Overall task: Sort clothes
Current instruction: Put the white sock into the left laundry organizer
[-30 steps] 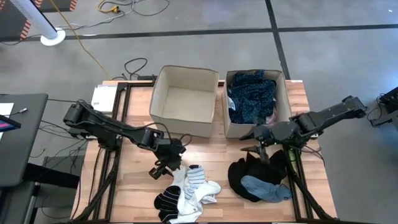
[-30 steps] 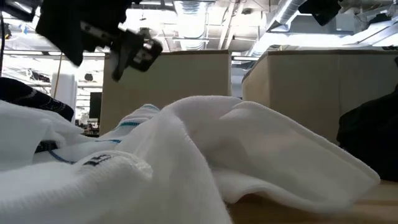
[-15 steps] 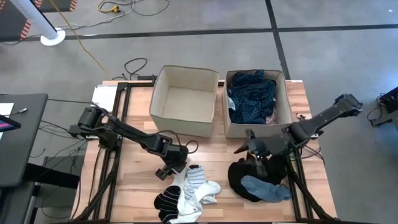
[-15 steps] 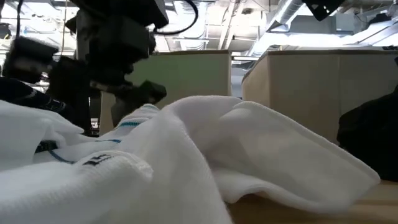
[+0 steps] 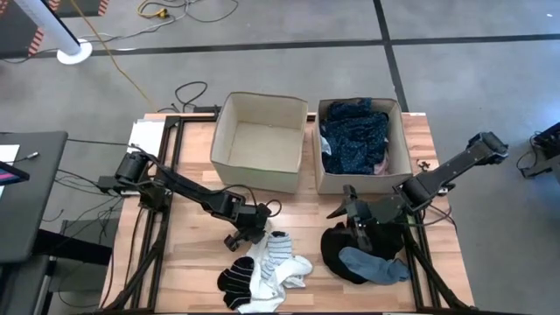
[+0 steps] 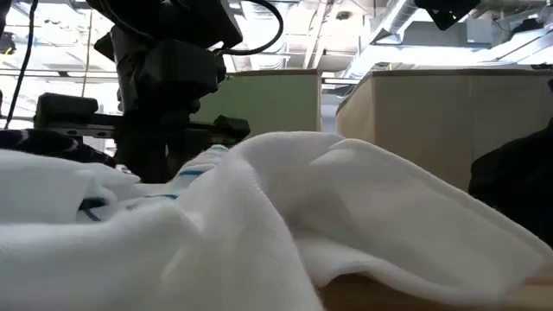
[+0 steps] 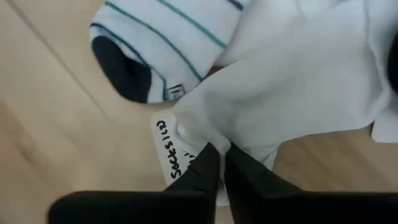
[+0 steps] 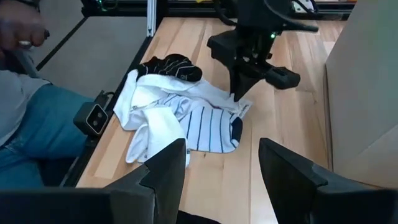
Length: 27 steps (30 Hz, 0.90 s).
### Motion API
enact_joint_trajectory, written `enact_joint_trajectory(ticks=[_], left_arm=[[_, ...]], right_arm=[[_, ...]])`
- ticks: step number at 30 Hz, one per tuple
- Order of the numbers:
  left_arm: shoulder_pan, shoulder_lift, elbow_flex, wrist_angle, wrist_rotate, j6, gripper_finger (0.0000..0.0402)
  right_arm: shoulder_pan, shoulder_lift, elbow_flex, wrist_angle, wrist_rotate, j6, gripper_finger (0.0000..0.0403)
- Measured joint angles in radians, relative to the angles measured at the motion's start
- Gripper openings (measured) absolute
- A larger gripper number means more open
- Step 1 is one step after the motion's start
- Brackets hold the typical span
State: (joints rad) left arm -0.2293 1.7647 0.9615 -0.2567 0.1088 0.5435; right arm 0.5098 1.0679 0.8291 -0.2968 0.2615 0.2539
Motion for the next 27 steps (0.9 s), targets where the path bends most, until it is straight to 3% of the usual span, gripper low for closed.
enact_joint_trajectory(ticks=[7, 15, 21, 27], left_arm=[[0.005, -0.064, 0.027, -0.083, -0.108, 0.050, 0.0003], [0.005, -0.276, 0.089, -0.121, -0.174, 0.114, 0.0001], [0.005, -0.424, 0.123, -0.063, -0.173, 0.144, 0.0001], [-0.007, -0.467, 0.126, 0.027, -0.168, 0.190, 0.0001]], right_arm=[[0.001, 0.001, 0.000, 0.001, 0.002, 0.001, 0.0217], [0.001, 0.005, 0.000, 0.042, 0.002, -0.008, 0.0217], [-0.001, 0.076, 0.000, 0.121, 0.003, -0.046, 0.0217], [-0.011, 0.195, -0.001, 0.285, 0.003, -0.087, 0.0217]])
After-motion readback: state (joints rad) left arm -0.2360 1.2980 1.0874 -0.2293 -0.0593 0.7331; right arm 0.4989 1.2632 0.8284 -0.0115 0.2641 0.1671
